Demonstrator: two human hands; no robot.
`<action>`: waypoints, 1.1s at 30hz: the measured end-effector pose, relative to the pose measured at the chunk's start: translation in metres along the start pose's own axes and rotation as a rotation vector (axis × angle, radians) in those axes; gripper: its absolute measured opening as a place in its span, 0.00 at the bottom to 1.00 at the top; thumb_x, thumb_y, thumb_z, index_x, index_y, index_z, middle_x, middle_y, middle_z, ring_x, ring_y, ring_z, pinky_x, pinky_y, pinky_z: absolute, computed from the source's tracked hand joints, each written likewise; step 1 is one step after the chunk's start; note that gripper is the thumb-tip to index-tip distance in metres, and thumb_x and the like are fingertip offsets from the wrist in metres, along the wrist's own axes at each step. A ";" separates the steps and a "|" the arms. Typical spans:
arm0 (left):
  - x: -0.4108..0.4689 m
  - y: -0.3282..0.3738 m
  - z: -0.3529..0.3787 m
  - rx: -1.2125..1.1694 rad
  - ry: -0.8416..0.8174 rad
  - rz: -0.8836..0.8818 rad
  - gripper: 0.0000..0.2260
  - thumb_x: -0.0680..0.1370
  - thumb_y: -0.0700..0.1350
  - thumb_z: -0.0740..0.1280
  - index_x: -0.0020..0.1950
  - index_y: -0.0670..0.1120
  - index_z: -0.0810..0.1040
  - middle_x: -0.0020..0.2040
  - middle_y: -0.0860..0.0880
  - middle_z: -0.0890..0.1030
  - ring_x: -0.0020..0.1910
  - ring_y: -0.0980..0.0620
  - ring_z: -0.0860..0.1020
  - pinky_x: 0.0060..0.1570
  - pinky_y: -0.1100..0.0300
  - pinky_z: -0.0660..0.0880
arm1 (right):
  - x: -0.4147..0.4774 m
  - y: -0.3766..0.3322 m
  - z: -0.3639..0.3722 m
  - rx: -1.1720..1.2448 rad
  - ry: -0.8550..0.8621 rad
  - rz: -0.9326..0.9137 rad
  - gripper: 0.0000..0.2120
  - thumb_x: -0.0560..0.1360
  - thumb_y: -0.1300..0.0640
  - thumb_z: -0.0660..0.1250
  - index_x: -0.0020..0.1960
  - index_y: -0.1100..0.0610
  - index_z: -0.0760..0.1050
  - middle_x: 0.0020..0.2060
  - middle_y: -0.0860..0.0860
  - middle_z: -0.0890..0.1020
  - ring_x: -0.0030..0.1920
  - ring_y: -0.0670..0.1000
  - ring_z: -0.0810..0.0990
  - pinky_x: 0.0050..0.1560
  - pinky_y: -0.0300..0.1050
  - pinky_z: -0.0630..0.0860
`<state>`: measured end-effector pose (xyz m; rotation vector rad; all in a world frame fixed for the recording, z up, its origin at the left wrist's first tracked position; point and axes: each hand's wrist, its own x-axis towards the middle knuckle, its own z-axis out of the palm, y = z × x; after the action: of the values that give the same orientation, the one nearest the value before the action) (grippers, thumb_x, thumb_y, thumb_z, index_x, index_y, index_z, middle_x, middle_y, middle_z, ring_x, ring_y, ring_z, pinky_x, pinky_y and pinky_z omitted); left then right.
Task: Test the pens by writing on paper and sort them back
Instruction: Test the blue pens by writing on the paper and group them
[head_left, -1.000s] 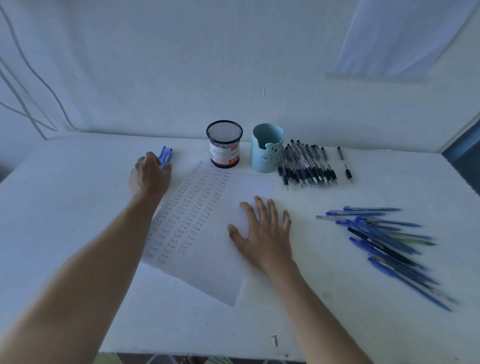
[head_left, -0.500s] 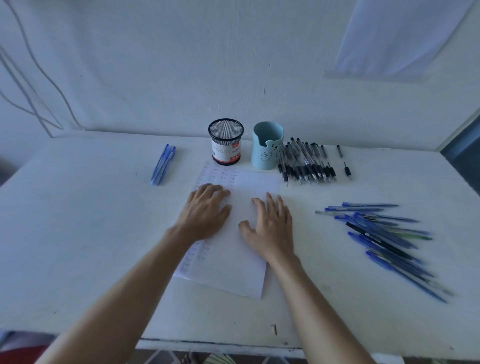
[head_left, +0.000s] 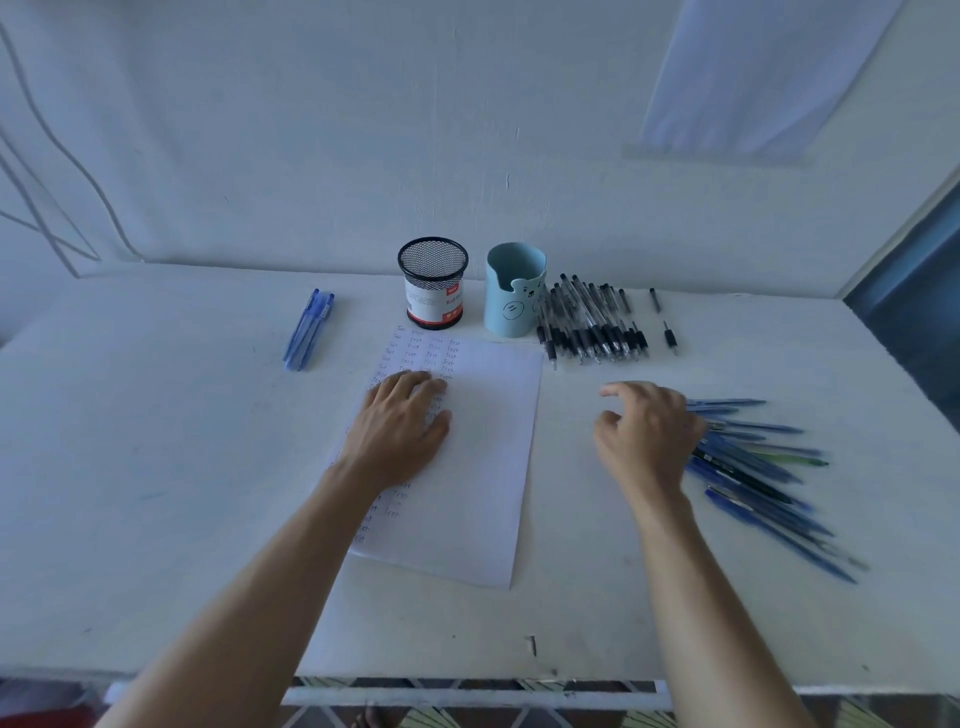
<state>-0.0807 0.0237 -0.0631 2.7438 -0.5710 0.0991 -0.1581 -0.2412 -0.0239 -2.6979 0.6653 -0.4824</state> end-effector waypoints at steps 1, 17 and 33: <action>0.000 0.000 0.000 0.001 -0.004 -0.002 0.25 0.79 0.60 0.53 0.73 0.52 0.70 0.74 0.52 0.70 0.75 0.49 0.63 0.72 0.54 0.58 | 0.003 0.008 -0.005 -0.019 -0.009 0.029 0.15 0.72 0.58 0.67 0.56 0.48 0.81 0.57 0.48 0.82 0.62 0.56 0.72 0.59 0.54 0.60; -0.001 0.001 -0.002 -0.010 0.001 -0.010 0.26 0.78 0.60 0.52 0.72 0.52 0.71 0.73 0.52 0.70 0.74 0.49 0.63 0.72 0.54 0.58 | 0.001 -0.009 0.004 0.044 0.115 -0.341 0.06 0.76 0.55 0.71 0.52 0.46 0.82 0.48 0.43 0.84 0.51 0.51 0.79 0.56 0.49 0.57; 0.001 -0.002 -0.003 -0.121 0.023 -0.021 0.21 0.78 0.56 0.57 0.69 0.53 0.75 0.72 0.52 0.72 0.73 0.49 0.65 0.71 0.56 0.58 | -0.013 -0.087 0.046 0.619 -0.407 0.043 0.10 0.71 0.50 0.77 0.48 0.55 0.84 0.40 0.49 0.86 0.39 0.47 0.84 0.44 0.40 0.79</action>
<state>-0.0792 0.0258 -0.0606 2.6273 -0.5241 0.0874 -0.1179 -0.1516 -0.0350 -2.0945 0.3749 -0.0893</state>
